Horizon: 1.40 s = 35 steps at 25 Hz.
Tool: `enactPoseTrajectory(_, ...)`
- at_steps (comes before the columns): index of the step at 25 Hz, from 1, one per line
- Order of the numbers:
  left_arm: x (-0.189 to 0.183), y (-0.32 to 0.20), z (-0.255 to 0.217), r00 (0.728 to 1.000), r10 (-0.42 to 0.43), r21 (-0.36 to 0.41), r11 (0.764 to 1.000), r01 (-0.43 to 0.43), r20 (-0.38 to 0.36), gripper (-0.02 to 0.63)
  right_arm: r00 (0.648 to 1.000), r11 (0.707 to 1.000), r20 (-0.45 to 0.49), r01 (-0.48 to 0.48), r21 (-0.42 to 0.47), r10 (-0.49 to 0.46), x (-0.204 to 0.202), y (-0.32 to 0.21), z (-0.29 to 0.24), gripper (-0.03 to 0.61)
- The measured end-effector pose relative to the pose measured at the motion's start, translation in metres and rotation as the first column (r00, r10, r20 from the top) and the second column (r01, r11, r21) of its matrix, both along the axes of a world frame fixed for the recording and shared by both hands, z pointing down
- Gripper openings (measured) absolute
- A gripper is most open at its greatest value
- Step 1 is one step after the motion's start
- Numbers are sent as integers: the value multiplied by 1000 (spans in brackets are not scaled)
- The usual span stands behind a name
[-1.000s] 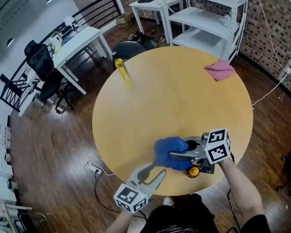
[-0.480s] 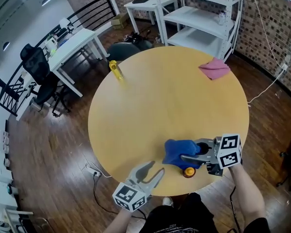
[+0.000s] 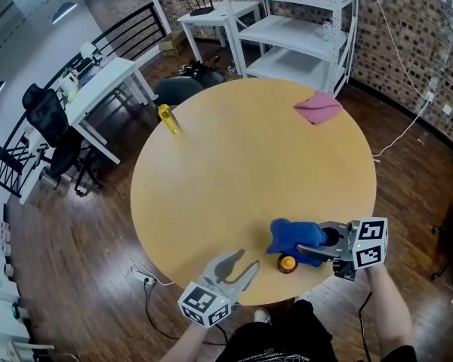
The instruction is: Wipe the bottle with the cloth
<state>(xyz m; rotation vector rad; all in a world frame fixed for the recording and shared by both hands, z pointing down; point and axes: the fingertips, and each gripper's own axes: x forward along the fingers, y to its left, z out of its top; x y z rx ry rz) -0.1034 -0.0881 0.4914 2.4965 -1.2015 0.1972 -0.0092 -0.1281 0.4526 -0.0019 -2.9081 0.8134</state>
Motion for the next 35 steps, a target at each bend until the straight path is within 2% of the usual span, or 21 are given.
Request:
enactPoseTrajectory(4, 9, 2, -2, 999, 41, 5, 999, -41, -10, 186, 997, 997, -16, -72, 3, 72, 16, 9, 4, 80)
enactPoseTrajectory(6, 13, 4, -3, 998, 60, 8, 998, -60, -11, 186, 990, 990, -27, -136, 28, 136, 20, 12, 3, 80)
enactPoseTrajectory(9, 18, 9, -10, 997, 82, 18, 997, -81, -8, 186, 954, 952, -56, -288, 104, 295, 25, 12, -6, 80)
enactPoseTrajectory(11, 20, 14, -19, 995, 98, 35, 995, -98, -7, 186, 901, 895, -64, -414, 165, 429, 29, 14, -16, 81)
enactPoseTrajectory(14, 24, 25, -28, 993, 115, 62, 992, -114, -11, 186, 791, 775, -28, -592, 222, 612, 38, 27, -33, 81)
enactPoseTrajectory(17, 28, 41, -35, 993, 116, 80, 990, -114, -24, 186, 689, 669, -14, -699, 252, 725, 45, 54, -41, 81)
enactPoseTrajectory(20, 33, 58, -48, 992, 118, 102, 988, -113, -39, 184, 609, 592, -27, -758, 273, 793, 48, 82, -47, 80)
enactPoseTrajectory(22, 39, 69, -56, 992, 119, 118, 987, -113, -44, 184, 571, 557, -33, -784, 273, 820, 51, 98, -50, 80)
enactPoseTrajectory(26, 54, 96, -62, 991, 124, 132, 984, -117, -47, 111, 537, 528, -53, -801, 282, 842, 53, 129, -49, 77)
enactPoseTrajectory(29, 60, 111, -63, 993, 110, 131, 986, -102, -52, 44, 536, 526, -55, -797, 296, 843, 50, 148, -52, 77)
enactPoseTrajectory(32, 65, 124, -65, 995, 85, 126, 989, -77, -54, 3, 536, 527, -54, -800, 288, 843, 50, 162, -54, 77)
enactPoseTrajectory(35, 66, 134, -65, 997, 57, 118, 992, -50, -51, 3, 542, 531, -50, -794, 294, 839, 49, 172, -55, 77)
